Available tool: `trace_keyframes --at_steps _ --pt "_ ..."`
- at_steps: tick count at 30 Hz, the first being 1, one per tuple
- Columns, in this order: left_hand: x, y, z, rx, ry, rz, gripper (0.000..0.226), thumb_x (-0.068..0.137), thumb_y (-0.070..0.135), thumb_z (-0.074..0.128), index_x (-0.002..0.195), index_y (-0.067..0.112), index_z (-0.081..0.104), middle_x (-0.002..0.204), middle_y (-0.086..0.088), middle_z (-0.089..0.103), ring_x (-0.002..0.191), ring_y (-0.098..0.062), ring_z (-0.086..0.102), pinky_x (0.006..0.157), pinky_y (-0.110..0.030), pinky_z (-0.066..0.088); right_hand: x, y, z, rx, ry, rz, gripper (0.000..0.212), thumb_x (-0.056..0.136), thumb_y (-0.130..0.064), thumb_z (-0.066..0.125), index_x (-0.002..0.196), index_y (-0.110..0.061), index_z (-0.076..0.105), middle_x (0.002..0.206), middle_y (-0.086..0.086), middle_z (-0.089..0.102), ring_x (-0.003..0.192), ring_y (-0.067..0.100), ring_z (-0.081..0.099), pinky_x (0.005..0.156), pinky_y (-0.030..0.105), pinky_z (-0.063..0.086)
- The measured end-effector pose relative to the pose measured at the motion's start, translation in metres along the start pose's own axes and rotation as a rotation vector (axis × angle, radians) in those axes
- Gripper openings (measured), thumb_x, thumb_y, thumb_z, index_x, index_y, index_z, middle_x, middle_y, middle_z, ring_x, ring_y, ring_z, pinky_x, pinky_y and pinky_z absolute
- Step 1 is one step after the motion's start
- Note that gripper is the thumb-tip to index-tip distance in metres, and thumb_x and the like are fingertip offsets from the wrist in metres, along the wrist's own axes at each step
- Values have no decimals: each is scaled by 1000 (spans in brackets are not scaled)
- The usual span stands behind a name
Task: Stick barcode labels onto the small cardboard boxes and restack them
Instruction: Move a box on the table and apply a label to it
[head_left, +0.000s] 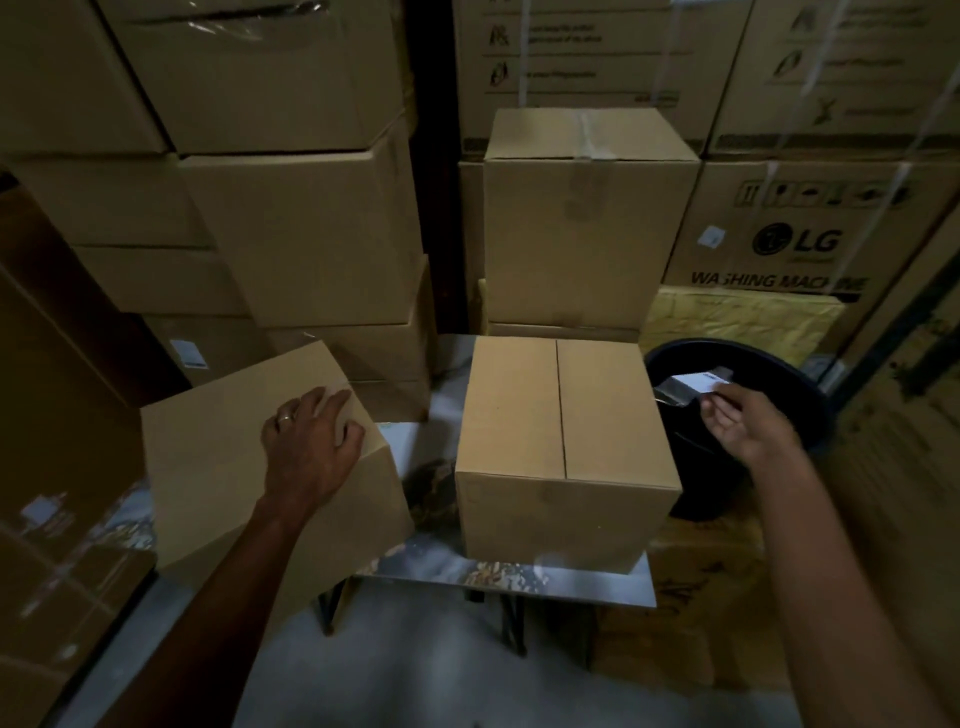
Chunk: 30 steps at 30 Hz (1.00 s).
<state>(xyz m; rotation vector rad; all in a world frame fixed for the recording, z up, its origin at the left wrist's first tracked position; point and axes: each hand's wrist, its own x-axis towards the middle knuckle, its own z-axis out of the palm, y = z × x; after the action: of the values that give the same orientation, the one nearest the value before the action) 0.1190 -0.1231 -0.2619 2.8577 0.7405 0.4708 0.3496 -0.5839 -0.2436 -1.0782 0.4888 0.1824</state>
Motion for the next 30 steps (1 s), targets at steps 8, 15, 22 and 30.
trace_keyframes --at_steps 8,15,22,30 --pt "2 1 2 -3 6 -14 72 85 57 28 142 23 56 148 -14 50 128 -45 45 105 -57 34 11 0 -4 171 6 0 7 98 -3 52 98 -1 59 105 18 67 95 23 69 60 21 58" --pt "3 0 2 -23 -7 -23 73 85 59 26 144 25 54 150 -14 48 131 -43 42 107 -55 31 -12 -1 5 196 -126 -5 16 98 -6 52 109 -3 63 111 11 72 104 21 70 72 22 60" --pt "3 1 3 -31 -23 -31 64 89 52 35 146 26 52 154 -12 45 135 -40 39 109 -55 28 -47 -5 37 190 -272 -18 22 97 -12 56 114 -5 68 107 6 78 96 17 76 76 22 58" --pt "1 -2 2 -65 -42 -46 65 89 52 34 148 29 50 157 -8 41 140 -37 35 112 -52 24 -86 17 86 128 -417 44 23 98 -12 55 116 -4 66 111 7 77 98 18 75 75 24 59"
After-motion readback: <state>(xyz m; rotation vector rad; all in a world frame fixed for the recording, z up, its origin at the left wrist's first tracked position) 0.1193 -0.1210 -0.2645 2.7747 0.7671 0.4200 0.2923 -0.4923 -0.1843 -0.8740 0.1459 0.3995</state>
